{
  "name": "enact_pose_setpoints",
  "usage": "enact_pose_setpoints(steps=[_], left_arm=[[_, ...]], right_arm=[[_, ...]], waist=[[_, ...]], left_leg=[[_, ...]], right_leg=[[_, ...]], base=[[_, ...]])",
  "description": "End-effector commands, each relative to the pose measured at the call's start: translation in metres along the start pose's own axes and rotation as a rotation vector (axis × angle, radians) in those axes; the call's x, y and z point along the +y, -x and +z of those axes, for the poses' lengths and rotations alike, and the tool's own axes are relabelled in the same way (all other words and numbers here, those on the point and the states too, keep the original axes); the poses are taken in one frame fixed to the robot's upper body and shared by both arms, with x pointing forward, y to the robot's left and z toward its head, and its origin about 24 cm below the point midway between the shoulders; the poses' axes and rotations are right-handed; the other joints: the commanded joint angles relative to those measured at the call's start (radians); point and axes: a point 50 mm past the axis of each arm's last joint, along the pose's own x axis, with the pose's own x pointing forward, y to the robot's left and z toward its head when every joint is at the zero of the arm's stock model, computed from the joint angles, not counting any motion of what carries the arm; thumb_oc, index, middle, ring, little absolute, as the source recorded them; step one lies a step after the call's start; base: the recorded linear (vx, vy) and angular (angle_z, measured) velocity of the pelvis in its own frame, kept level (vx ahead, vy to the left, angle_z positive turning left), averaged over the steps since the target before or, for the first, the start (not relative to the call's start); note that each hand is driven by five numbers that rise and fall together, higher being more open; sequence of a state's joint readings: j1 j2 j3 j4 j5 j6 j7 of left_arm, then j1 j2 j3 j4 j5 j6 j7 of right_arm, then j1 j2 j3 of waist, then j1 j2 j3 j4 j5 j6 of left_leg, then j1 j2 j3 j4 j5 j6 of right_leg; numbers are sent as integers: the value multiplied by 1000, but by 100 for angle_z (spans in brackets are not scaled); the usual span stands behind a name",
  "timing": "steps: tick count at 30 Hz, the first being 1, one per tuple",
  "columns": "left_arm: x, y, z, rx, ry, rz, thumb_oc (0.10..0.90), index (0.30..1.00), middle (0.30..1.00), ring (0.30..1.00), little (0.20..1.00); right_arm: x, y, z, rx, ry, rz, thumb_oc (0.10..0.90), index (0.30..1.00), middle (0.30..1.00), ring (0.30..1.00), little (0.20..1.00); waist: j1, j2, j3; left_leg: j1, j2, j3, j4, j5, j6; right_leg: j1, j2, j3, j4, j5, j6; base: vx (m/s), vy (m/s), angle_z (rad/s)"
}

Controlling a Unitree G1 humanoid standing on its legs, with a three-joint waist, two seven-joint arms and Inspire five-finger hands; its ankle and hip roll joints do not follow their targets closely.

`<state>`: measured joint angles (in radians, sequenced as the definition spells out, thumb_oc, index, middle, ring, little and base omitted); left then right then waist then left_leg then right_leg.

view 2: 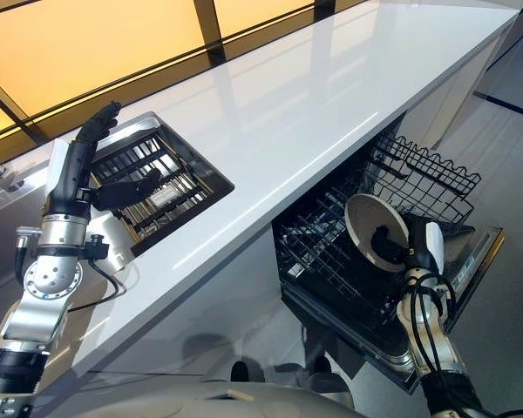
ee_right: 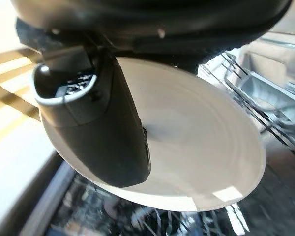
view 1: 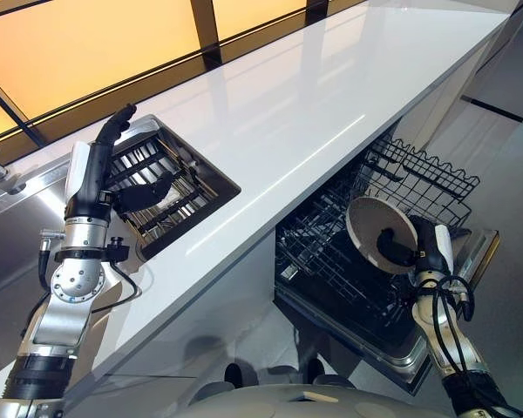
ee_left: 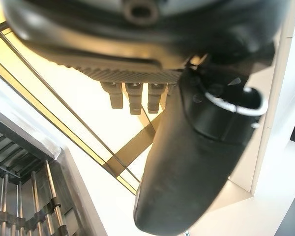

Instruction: Pick up plates and place into dishwasher.

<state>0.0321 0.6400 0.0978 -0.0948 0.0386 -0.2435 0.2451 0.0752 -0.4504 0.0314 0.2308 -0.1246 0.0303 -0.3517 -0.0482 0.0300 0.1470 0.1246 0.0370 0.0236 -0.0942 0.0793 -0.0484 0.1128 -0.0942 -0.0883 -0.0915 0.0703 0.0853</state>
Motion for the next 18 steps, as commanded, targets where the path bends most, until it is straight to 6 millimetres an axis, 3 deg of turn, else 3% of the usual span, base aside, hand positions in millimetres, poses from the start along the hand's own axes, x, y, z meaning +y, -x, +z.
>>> enact_pose_setpoints(steps=[1, 18], left_arm=[[32, -23, 21, -154, -9, 151, 800, 900, 900, 900, 900], [28, -23, 24, -168, -39, 123, 800, 900, 900, 900, 900]], right_arm=[[-19, -22, 46, -213, 32, -78, 100, 300, 300, 300, 200], [5, -19, 31, -128, 167, 73, 100, 300, 300, 300, 200]], waist=[[8, 1, -26], [15, 0, -20]], left_leg=[[47, -113, 32, 7, -154, 99], [51, -112, 29, 7, -153, 99]], right_leg=[[-7, 97, -36, 100, -136, -6], [-4, 95, -40, 105, -139, -5]], base=[[0, 0, 0], [0, 0, 0]])
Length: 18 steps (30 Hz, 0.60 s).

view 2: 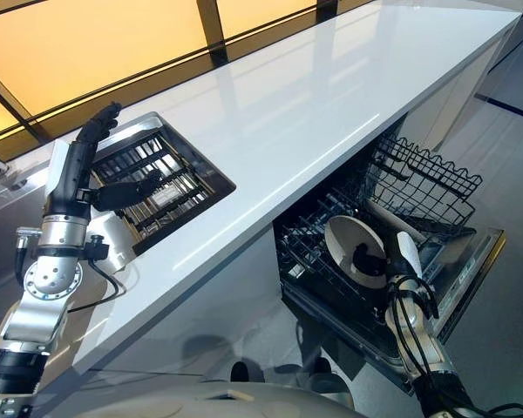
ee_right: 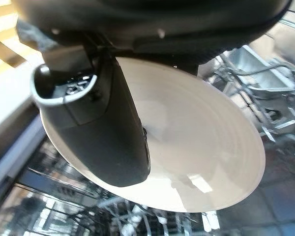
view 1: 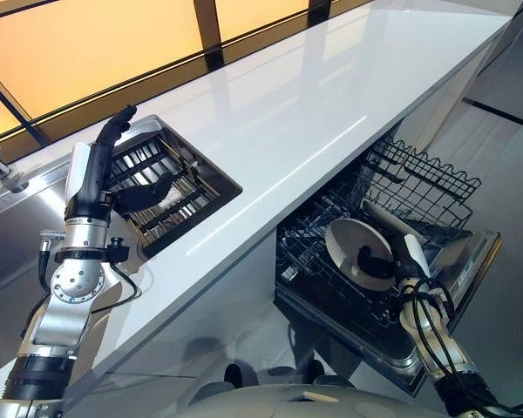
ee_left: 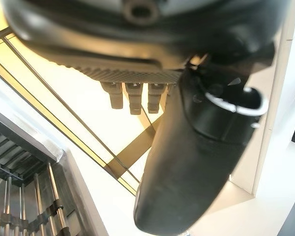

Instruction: Pick up plates and place into dishwasher.

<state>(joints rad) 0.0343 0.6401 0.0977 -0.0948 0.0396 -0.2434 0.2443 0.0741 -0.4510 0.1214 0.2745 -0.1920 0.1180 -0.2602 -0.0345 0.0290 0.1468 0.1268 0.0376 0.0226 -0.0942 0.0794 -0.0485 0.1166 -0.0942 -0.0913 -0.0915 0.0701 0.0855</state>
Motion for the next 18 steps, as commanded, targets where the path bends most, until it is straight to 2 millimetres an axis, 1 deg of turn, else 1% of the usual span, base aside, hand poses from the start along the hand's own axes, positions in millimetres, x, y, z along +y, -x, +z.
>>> enact_pose_setpoints(steps=[1, 8, 9, 10, 11, 12, 18], left_arm=[[28, -23, 25, -172, -40, 122, 800, 900, 900, 900, 900], [26, -24, 26, -176, -41, 112, 800, 900, 900, 900, 900], [26, -24, 26, -177, -41, 111, 800, 900, 900, 900, 900], [27, -24, 27, -176, -41, 110, 800, 900, 900, 900, 900], [27, -24, 27, -176, -41, 110, 800, 900, 900, 900, 900], [27, -25, 27, -177, -40, 110, 800, 900, 900, 900, 900], [25, -25, 27, -176, -39, 107, 800, 900, 900, 900, 900]], right_arm=[[-27, -19, 43, -188, 71, -109, 100, 300, 300, 300, 200], [-21, -20, 41, -169, 143, -76, 105, 305, 305, 305, 205], [-21, -20, 40, -168, 150, -73, 166, 356, 356, 356, 266], [-21, -20, 40, -165, 158, -65, 276, 451, 451, 451, 376], [-20, -20, 41, -164, 157, -62, 440, 592, 592, 592, 540], [-19, -20, 41, -164, 158, -60, 800, 900, 900, 900, 900], [-20, -20, 47, -194, 154, -70, 800, 900, 900, 900, 900]], waist=[[2, 1, -19], [5, -1, -17], [6, -1, -17], [6, -1, -17], [6, -1, -16], [6, -1, -15], [6, -1, -13]], left_leg=[[49, -112, 30, 7, -154, 98], [50, -112, 27, 7, -153, 98], [50, -112, 27, 7, -152, 98], [51, -112, 28, 7, -152, 98], [51, -112, 28, 7, -153, 98], [52, -111, 28, 7, -152, 98], [52, -111, 26, 7, -152, 98]], right_leg=[[-7, 95, -38, 106, -140, -5], [-5, 95, -38, 105, -140, -6], [-5, 95, -39, 105, -140, -6], [-3, 95, -39, 105, -139, -5], [-3, 95, -40, 105, -139, -5], [-3, 94, -40, 106, -140, -5], [-4, 95, -39, 109, -141, -5]], base=[[0, 0, 0], [0, 0, 0], [0, 0, 0], [0, 0, 0], [0, 0, 0], [0, 0, 0], [0, 0, 0]])
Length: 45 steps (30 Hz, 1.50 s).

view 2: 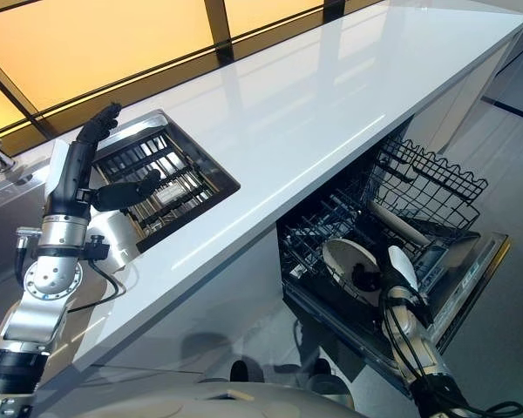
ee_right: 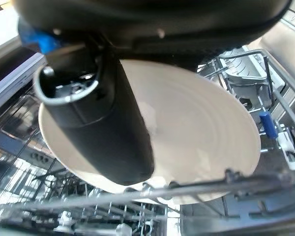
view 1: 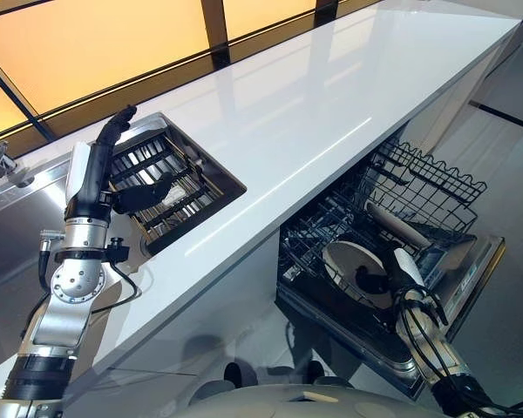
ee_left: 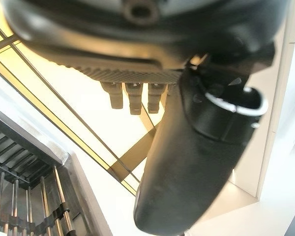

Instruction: Pick up plates and place into dishwasher.

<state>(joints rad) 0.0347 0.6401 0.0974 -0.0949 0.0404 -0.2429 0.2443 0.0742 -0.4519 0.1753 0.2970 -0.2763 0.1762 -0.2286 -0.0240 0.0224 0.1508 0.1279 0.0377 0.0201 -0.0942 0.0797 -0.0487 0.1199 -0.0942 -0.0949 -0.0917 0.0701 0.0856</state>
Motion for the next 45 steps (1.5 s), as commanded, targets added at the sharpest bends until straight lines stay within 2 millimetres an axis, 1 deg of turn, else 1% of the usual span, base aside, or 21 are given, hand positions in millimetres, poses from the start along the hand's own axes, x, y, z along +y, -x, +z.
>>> enact_pose_setpoints(steps=[1, 8, 14, 17, 21, 22, 23, 25, 31, 34, 35, 40, 45], left_arm=[[26, -24, 27, -175, -38, 107, 800, 900, 900, 900, 900], [25, -22, 25, -168, -35, 112, 800, 900, 900, 900, 900], [25, -21, 25, -166, -34, 118, 800, 900, 900, 900, 900], [25, -20, 24, -163, -36, 123, 800, 900, 900, 900, 900], [25, -18, 21, -157, -39, 131, 800, 900, 900, 900, 900], [25, -17, 21, -156, -40, 132, 800, 900, 900, 900, 900], [25, -16, 19, -153, -39, 137, 800, 900, 900, 900, 900], [25, -15, 18, -149, -37, 143, 800, 900, 900, 900, 900], [27, -14, 18, -142, -34, 151, 800, 900, 900, 900, 900], [29, -13, 18, -140, -36, 152, 800, 900, 900, 900, 900], [29, -13, 17, -139, -36, 153, 800, 900, 900, 900, 900], [29, -14, 16, -135, -37, 154, 800, 900, 900, 900, 900], [31, -16, 17, -136, -40, 147, 800, 900, 900, 900, 900]], right_arm=[[-42, -18, 51, -231, 36, -160, 800, 900, 900, 900, 900], [-51, -15, 62, -290, -9, -194, 800, 900, 900, 900, 900], [-63, -10, 74, -360, -69, -242, 800, 900, 900, 900, 900], [-71, -4, 87, -445, -202, -253, 800, 900, 900, 900, 900], [-86, 9, 105, -599, -375, -328, 800, 900, 900, 900, 900], [-89, 12, 107, -624, -401, -347, 800, 900, 900, 900, 900], [-95, 17, 110, -679, -462, -390, 800, 900, 900, 900, 900], [-100, 23, 113, -727, -509, -437, 800, 900, 900, 900, 900], [-113, 33, 112, -795, -597, -555, 800, 900, 900, 900, 900], [-121, 37, 108, -810, -678, -624, 800, 900, 900, 900, 900], [-125, 39, 105, -812, -720, -671, 800, 900, 900, 900, 900], [-128, 38, 91, -748, -817, -791, 800, 900, 900, 900, 900], [-126, 32, 78, -649, -818, -856, 800, 900, 900, 900, 900]], waist=[[-5, 6, -16], [-7, 7, -14], [-10, 8, -14], [-13, 9, -13], [-19, 13, -14], [-19, 14, -14], [-22, 16, -15], [-25, 19, -15], [-29, 23, -18], [-31, 23, -18], [-33, 24, -19], [-35, 26, -19], [-33, 26, -21]], left_leg=[[51, -112, 29, 7, -152, 98], [53, -112, 29, 7, -152, 99], [53, -112, 31, 7, -151, 99], [54, -111, 33, 7, -151, 99], [53, -112, 35, 7, -151, 100], [53, -112, 35, 7, -151, 100], [53, -112, 38, 7, -152, 100], [53, -113, 40, 7, -153, 100], [53, -115, 45, 7, -154, 101], [54, -115, 47, 7, -155, 102], [53, -115, 49, 7, -155, 101], [54, -116, 51, 7, -156, 101], [52, -117, 48, 7, -156, 101]], right_leg=[[-6, 95, -35, 109, -141, -5], [-5, 96, -34, 109, -141, -5], [-5, 97, -32, 109, -140, -5], [-5, 96, -32, 109, -139, -5], [-8, 97, -28, 110, -140, -5], [-8, 97, -28, 110, -140, -5], [-9, 97, -26, 110, -140, -4], [-9, 97, -25, 110, -141, -3], [-10, 98, -23, 108, -142, -4], [-11, 99, -22, 109, -143, -4], [-11, 99, -22, 109, -144, -4], [-11, 99, -23, 107, -142, -4], [-11, 99, -26, 104, -142, -5]], base=[[0, 0, 0], [0, 0, 0], [0, 0, 0], [0, 0, 0], [0, 0, 0], [0, 0, 0], [0, 0, 0], [0, 0, 0], [0, 0, 0], [0, 0, 0], [0, 0, 0], [0, 0, 0], [0, 0, 0]])
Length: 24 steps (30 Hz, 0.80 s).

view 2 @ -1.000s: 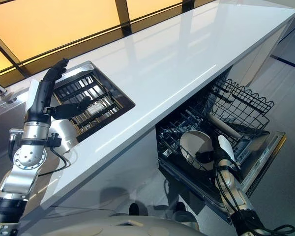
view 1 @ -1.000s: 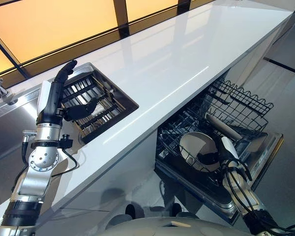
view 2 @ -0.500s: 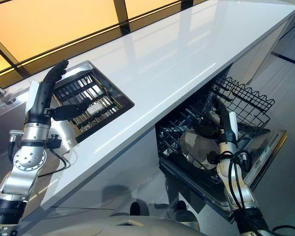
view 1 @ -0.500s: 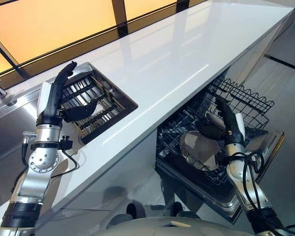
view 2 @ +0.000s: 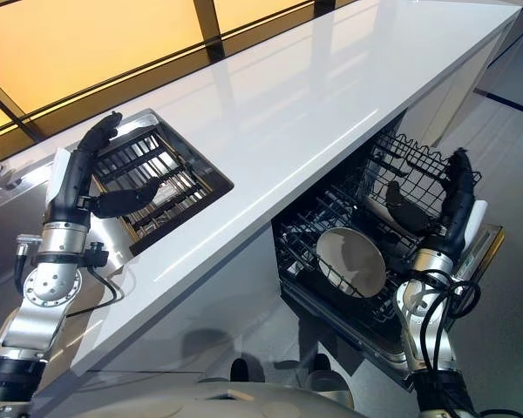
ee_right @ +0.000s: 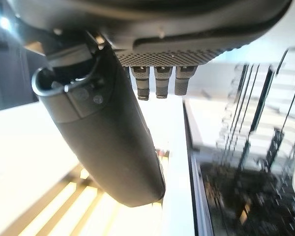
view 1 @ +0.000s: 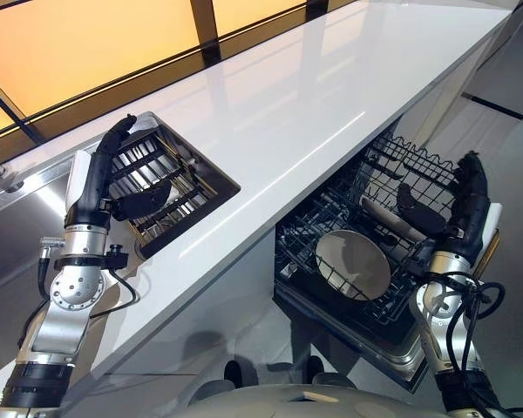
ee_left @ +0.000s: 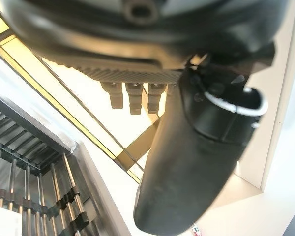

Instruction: Pick up plates and place into dishwasher.

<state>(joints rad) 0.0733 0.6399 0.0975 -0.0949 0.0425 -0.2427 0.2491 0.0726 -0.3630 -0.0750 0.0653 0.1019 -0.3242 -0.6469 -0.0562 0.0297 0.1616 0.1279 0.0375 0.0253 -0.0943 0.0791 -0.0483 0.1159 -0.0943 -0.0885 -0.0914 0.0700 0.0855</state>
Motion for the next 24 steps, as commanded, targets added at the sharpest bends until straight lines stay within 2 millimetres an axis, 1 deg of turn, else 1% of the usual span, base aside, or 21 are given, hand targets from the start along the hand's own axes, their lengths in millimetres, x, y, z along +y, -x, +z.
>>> enact_pose_setpoints(steps=[1, 6, 14, 24], left_arm=[[32, -24, 24, -169, -31, 158, 800, 900, 900, 900, 900], [34, -26, 22, -167, -33, 165, 800, 900, 900, 900, 900], [34, -28, 23, -168, -38, 163, 800, 900, 900, 900, 900], [34, -30, 23, -167, -45, 152, 800, 900, 900, 900, 900]], right_arm=[[-8, -25, 39, -219, -107, -111, 800, 900, 900, 900, 900], [-11, -25, 22, -112, -102, -144, 800, 900, 900, 900, 900], [-15, -18, -7, 45, -81, -176, 800, 900, 900, 900, 900], [-22, -9, -36, 186, -27, -210, 800, 900, 900, 900, 900]], waist=[[-1, 19, -32], [-1, 21, -30], [0, 25, -26], [3, 30, -21]], left_leg=[[52, -116, 43, 7, -155, 100], [50, -117, 42, 7, -155, 100], [47, -116, 41, 7, -153, 98], [46, -116, 39, 7, -155, 97]], right_leg=[[-8, 99, -32, 105, -143, -5], [-10, 99, -32, 104, -142, -6], [-13, 99, -34, 106, -143, -7], [-13, 98, -39, 104, -144, -7]], base=[[0, 0, 0], [0, 0, 0], [0, 0, 0], [0, 0, 0]])
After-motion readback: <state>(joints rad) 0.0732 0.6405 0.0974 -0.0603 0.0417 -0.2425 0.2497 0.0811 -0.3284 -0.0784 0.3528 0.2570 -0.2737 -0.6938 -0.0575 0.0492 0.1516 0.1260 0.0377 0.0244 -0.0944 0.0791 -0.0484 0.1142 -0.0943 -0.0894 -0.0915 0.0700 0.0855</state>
